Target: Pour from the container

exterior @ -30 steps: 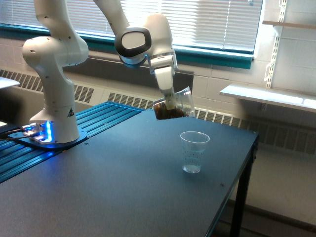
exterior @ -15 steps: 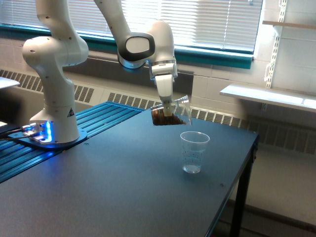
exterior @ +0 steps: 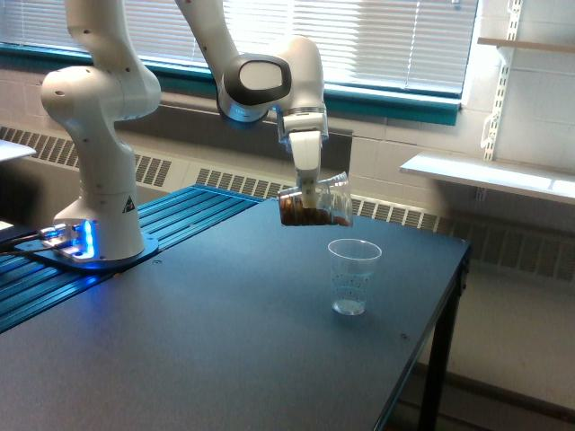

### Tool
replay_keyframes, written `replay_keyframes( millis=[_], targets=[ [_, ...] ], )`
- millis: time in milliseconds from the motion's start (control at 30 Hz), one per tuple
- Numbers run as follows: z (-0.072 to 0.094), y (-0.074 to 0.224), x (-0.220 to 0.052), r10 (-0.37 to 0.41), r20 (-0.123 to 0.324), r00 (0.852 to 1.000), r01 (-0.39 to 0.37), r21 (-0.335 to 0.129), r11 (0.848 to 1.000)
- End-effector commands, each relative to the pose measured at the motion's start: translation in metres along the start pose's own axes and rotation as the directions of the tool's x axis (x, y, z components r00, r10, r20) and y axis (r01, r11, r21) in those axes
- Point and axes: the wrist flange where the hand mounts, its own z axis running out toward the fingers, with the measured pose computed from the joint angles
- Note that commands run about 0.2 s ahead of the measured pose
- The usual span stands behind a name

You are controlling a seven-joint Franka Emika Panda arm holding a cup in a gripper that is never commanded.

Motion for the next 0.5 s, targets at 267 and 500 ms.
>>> replay_keyframes(
  millis=[267, 500],
  targets=[
    [0.0049, -0.0025, -0.0024, 0.000, 0.006, 1.000, 0.000, -0.037, 0.999],
    [0.0053, -0.0068, -0.0018, -0.015, 0.007, 1.000, 0.015, -0.050, 0.999]
  ],
)
